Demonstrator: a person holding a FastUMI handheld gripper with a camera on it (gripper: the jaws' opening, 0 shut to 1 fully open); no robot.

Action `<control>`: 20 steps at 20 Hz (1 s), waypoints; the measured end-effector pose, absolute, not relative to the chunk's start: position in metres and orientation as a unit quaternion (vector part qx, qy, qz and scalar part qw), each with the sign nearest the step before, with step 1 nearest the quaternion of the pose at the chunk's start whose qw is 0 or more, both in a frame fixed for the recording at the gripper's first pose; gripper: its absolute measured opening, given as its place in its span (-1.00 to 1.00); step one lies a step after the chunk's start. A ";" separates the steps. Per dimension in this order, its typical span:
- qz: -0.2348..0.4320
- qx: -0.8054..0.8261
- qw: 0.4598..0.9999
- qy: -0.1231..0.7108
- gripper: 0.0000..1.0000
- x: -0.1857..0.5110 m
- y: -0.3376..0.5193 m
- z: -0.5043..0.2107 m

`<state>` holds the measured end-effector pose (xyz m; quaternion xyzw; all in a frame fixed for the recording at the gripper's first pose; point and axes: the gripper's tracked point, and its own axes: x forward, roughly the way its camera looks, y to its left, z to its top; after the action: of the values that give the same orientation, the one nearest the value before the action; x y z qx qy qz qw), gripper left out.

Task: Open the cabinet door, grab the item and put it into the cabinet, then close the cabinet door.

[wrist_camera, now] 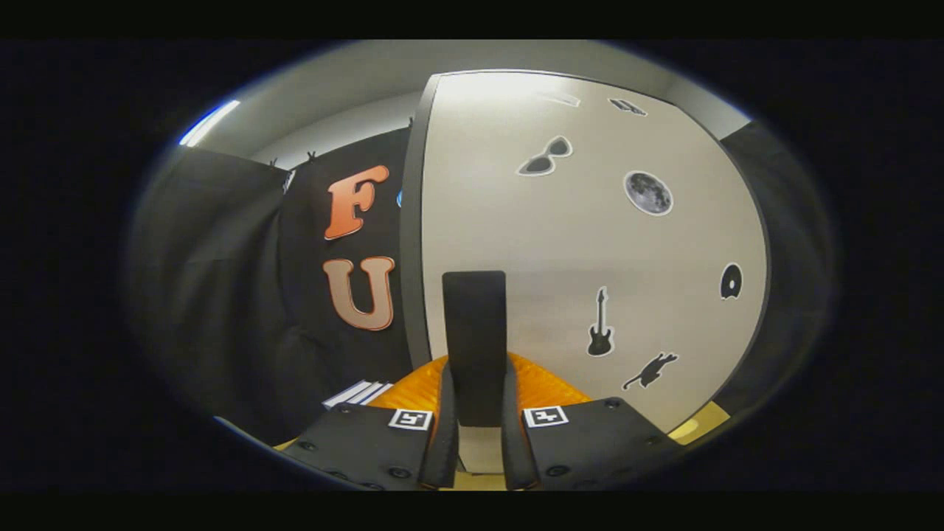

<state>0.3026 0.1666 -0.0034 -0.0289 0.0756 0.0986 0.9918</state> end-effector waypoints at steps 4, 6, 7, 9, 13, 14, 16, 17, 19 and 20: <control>0.145 -0.033 0.985 0.086 -0.37 0.287 0.167 -0.001; 0.168 -0.032 0.981 0.090 -0.37 0.275 0.167 0.004; 0.179 -0.031 0.979 0.091 -0.37 0.268 0.167 0.007; 0.200 -0.029 0.975 0.097 -0.37 0.256 0.167 0.011; 0.244 -0.010 0.963 0.113 -0.37 0.224 0.159 0.015; 0.255 -0.009 0.960 0.115 -0.37 0.220 0.157 0.018; 0.272 -0.007 0.955 0.118 -0.37 0.211 0.153 0.021; 0.279 -0.006 0.953 0.118 -0.37 0.205 0.150 0.024; 0.292 0.002 0.949 0.120 -0.37 0.202 0.145 0.027; 0.299 0.007 0.947 0.120 -0.37 0.202 0.142 0.027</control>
<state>0.2018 0.1421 0.0272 0.0066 0.1203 0.2986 0.9467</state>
